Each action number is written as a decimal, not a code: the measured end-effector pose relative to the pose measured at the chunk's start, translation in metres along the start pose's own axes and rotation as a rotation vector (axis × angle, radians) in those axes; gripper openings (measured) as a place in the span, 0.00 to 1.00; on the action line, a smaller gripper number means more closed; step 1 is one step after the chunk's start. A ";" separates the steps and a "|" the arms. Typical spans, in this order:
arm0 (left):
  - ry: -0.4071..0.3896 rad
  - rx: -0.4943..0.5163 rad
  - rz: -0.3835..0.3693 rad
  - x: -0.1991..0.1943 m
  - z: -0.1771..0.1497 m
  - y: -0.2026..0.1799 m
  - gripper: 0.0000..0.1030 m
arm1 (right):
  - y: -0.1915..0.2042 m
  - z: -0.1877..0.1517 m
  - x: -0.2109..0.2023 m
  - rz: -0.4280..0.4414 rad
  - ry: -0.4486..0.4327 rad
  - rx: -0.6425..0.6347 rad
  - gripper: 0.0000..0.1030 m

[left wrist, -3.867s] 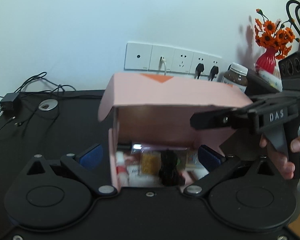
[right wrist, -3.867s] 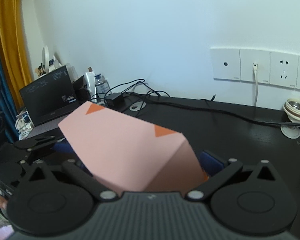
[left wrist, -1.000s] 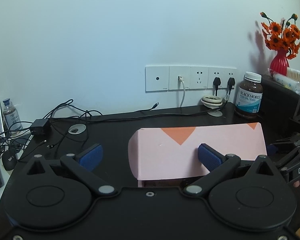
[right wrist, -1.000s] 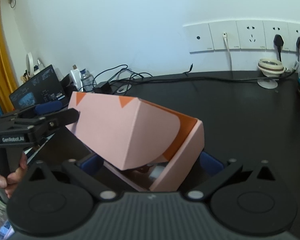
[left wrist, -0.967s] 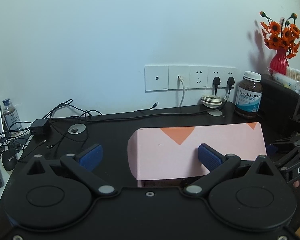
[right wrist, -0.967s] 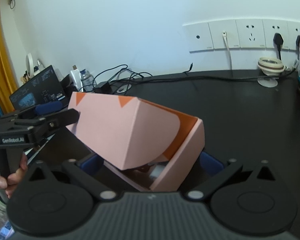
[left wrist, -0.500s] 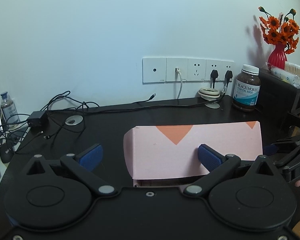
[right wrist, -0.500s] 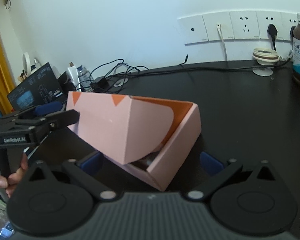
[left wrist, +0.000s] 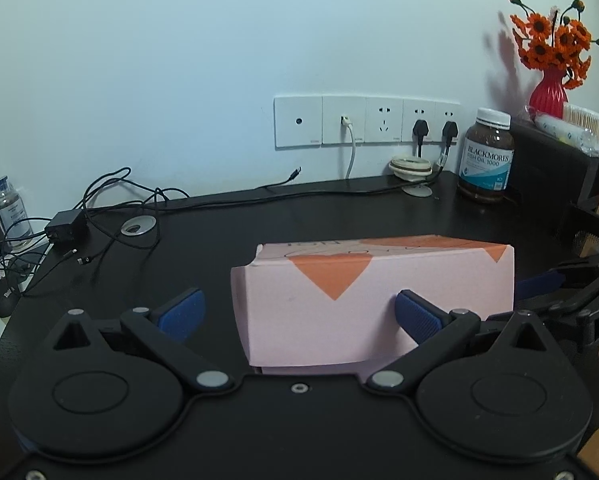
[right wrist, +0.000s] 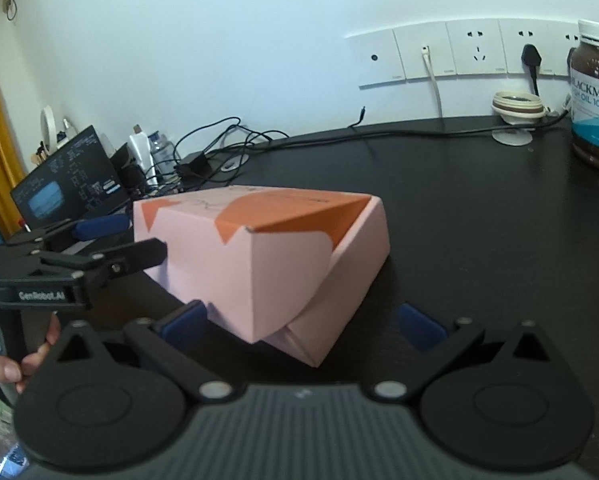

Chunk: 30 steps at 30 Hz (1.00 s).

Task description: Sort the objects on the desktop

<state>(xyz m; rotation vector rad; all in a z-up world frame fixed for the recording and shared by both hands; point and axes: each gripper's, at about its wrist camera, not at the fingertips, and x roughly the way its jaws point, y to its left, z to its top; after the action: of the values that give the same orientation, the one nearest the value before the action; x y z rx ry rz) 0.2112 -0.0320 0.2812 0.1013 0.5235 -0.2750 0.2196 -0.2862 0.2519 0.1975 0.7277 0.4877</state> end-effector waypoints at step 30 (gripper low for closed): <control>0.056 -0.023 -0.031 0.010 -0.027 0.008 1.00 | 0.019 -0.004 -0.019 0.044 -0.071 0.008 0.99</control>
<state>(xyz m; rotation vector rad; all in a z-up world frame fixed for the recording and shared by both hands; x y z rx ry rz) 0.2087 -0.0221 0.2532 0.0788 0.5846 -0.2974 0.1979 -0.2792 0.2669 0.2376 0.6569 0.5175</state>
